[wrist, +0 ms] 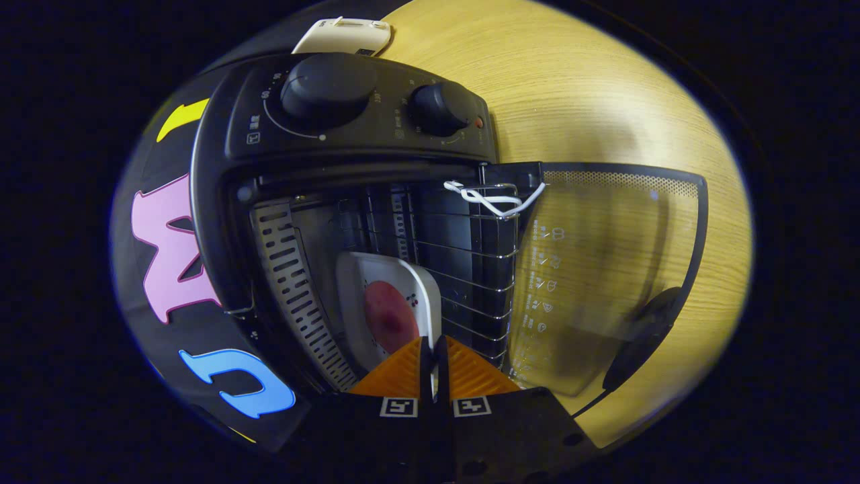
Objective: Open the toaster oven, put the food inside, and close the toaster oven door.
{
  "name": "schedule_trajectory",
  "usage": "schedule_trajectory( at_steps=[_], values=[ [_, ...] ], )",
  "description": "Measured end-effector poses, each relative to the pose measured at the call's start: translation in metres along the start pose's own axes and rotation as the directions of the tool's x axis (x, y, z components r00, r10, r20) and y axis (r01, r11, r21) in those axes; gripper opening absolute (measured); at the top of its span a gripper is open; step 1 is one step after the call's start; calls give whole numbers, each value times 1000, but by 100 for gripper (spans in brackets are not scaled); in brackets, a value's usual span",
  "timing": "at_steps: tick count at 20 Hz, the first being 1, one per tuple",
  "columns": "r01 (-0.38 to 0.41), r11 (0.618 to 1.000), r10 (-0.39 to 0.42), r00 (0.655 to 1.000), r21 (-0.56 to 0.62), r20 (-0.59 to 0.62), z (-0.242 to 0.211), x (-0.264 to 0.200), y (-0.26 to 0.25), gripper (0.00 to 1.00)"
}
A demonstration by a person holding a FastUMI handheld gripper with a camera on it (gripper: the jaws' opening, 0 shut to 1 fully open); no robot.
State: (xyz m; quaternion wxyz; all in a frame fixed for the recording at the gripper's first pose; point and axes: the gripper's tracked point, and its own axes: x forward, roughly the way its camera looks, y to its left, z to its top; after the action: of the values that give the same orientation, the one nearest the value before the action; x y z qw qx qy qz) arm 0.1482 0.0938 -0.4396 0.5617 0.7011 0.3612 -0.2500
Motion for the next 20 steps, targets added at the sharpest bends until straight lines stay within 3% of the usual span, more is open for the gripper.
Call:
schedule_trajectory(
  at_steps=[4, 9, 12, 13, 17, 20],
  values=[
    [46, 999, -46, 999, -6, 11, 0, 7, -9, 5],
    [37, 999, -37, 999, -1, 6, 3, 4, -6, 10],
    [33, 999, -33, 999, -11, -2, -2, -4, -4, 40],
    [33, 999, -33, 999, -25, -13, -4, -9, -6, 42],
    [5, 987, -20, 995, -159, -93, -18, -52, -14, 42],
    [-54, 940, 2, 988, -336, -153, -26, -95, -19, 44]
  ],
)
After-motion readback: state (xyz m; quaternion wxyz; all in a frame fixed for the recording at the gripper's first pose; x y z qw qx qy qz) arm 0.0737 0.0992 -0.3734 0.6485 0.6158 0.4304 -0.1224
